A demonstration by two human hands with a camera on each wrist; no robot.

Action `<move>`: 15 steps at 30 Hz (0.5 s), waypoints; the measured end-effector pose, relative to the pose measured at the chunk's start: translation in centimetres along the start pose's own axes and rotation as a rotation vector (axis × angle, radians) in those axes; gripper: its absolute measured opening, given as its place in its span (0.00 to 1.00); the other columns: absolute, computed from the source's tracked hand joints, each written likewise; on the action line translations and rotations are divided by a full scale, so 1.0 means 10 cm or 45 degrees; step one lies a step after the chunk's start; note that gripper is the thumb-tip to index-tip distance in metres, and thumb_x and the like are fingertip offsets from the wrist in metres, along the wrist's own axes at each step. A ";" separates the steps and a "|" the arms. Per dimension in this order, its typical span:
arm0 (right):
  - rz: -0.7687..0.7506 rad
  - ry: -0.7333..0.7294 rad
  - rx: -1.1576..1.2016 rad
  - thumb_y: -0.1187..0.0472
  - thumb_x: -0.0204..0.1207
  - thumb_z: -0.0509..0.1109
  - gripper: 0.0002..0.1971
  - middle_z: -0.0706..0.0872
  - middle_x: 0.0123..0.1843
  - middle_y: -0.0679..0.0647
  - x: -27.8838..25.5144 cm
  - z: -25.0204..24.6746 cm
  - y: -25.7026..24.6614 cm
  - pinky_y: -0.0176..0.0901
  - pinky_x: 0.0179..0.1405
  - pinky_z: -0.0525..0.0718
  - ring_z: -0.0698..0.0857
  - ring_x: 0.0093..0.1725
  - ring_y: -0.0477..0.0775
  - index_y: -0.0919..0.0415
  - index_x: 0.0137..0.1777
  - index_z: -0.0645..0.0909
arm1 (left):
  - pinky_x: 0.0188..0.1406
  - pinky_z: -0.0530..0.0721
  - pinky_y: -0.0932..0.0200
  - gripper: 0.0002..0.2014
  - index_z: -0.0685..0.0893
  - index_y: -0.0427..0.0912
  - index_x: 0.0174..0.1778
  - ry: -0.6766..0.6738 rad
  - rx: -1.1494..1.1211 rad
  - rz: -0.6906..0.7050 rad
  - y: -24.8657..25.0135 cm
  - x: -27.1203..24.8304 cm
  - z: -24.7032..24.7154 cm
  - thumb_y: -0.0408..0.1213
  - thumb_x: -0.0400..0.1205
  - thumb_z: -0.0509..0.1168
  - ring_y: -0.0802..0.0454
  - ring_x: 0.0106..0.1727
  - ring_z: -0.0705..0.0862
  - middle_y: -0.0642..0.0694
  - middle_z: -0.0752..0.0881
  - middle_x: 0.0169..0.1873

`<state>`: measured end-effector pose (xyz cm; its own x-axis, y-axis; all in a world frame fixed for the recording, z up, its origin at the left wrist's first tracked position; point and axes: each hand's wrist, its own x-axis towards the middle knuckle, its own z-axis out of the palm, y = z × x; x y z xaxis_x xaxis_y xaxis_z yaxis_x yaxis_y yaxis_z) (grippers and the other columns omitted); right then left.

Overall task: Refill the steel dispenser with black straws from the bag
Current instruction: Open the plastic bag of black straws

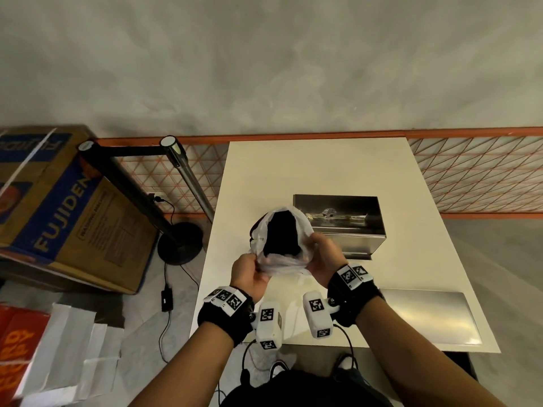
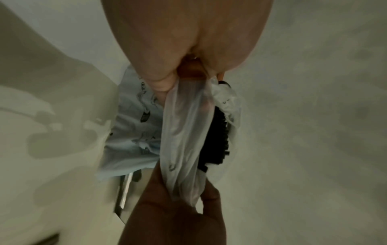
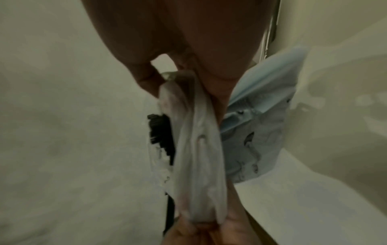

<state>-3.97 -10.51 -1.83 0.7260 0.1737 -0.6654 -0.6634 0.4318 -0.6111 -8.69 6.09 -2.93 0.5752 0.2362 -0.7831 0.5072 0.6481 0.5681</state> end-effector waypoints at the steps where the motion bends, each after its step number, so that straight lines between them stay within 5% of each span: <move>1: -0.005 0.088 -0.042 0.68 0.65 0.66 0.10 0.75 0.37 0.63 0.00 -0.01 0.00 0.47 0.32 0.79 0.79 0.30 0.59 0.65 0.47 0.77 | 0.36 0.85 0.52 0.15 0.87 0.33 0.50 0.032 0.026 -0.014 -0.02 0.02 -0.02 0.20 0.82 0.55 0.41 0.42 0.84 0.33 0.86 0.47; 2: -0.012 0.163 -0.102 0.72 0.68 0.61 0.05 0.73 0.32 0.60 0.00 -0.02 -0.01 0.44 0.29 0.76 0.77 0.26 0.57 0.62 0.41 0.75 | 0.37 0.88 0.50 0.16 0.87 0.33 0.54 0.046 0.060 -0.011 -0.04 0.05 -0.04 0.20 0.83 0.55 0.40 0.44 0.85 0.32 0.87 0.49; 4: -0.016 0.237 -0.264 0.76 0.72 0.57 0.12 0.73 0.28 0.57 0.05 -0.07 0.01 0.42 0.27 0.77 0.76 0.28 0.56 0.60 0.35 0.75 | 0.40 0.89 0.46 0.15 0.85 0.39 0.63 0.026 0.169 0.020 -0.06 0.05 -0.03 0.24 0.87 0.56 0.39 0.49 0.86 0.35 0.88 0.52; 6: -0.026 0.237 -0.394 0.78 0.73 0.56 0.15 0.77 0.30 0.57 0.05 -0.09 0.02 0.43 0.27 0.81 0.79 0.32 0.57 0.61 0.37 0.79 | 0.40 0.88 0.49 0.12 0.85 0.40 0.62 0.035 0.340 0.097 -0.03 0.05 -0.01 0.30 0.90 0.57 0.42 0.48 0.84 0.38 0.88 0.49; 10: -0.029 0.201 -0.427 0.80 0.72 0.56 0.16 0.81 0.36 0.60 0.09 -0.10 0.01 0.49 0.33 0.86 0.82 0.37 0.59 0.62 0.43 0.81 | 0.45 0.83 0.46 0.13 0.82 0.36 0.57 0.112 0.587 0.303 0.18 0.07 0.05 0.26 0.81 0.57 0.41 0.49 0.81 0.41 0.83 0.47; 13: -0.020 0.161 -0.397 0.81 0.72 0.54 0.17 0.82 0.34 0.59 0.07 -0.06 -0.01 0.51 0.34 0.86 0.83 0.35 0.60 0.64 0.40 0.81 | 0.63 0.83 0.38 0.34 0.68 0.46 0.79 0.089 0.848 0.389 0.33 0.03 0.15 0.35 0.74 0.62 0.36 0.62 0.83 0.40 0.82 0.63; 15: -0.043 0.136 -0.359 0.82 0.72 0.52 0.18 0.84 0.35 0.61 0.05 -0.02 -0.02 0.50 0.34 0.85 0.84 0.35 0.60 0.67 0.41 0.83 | 0.68 0.83 0.39 0.39 0.68 0.47 0.81 0.001 1.021 0.425 0.36 -0.01 0.21 0.42 0.70 0.65 0.38 0.64 0.83 0.43 0.83 0.66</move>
<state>-3.50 -10.63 -2.17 0.7355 0.0631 -0.6746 -0.6740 0.1704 -0.7188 -5.59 6.91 -0.24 0.7744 0.3235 -0.5438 0.6114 -0.1611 0.7748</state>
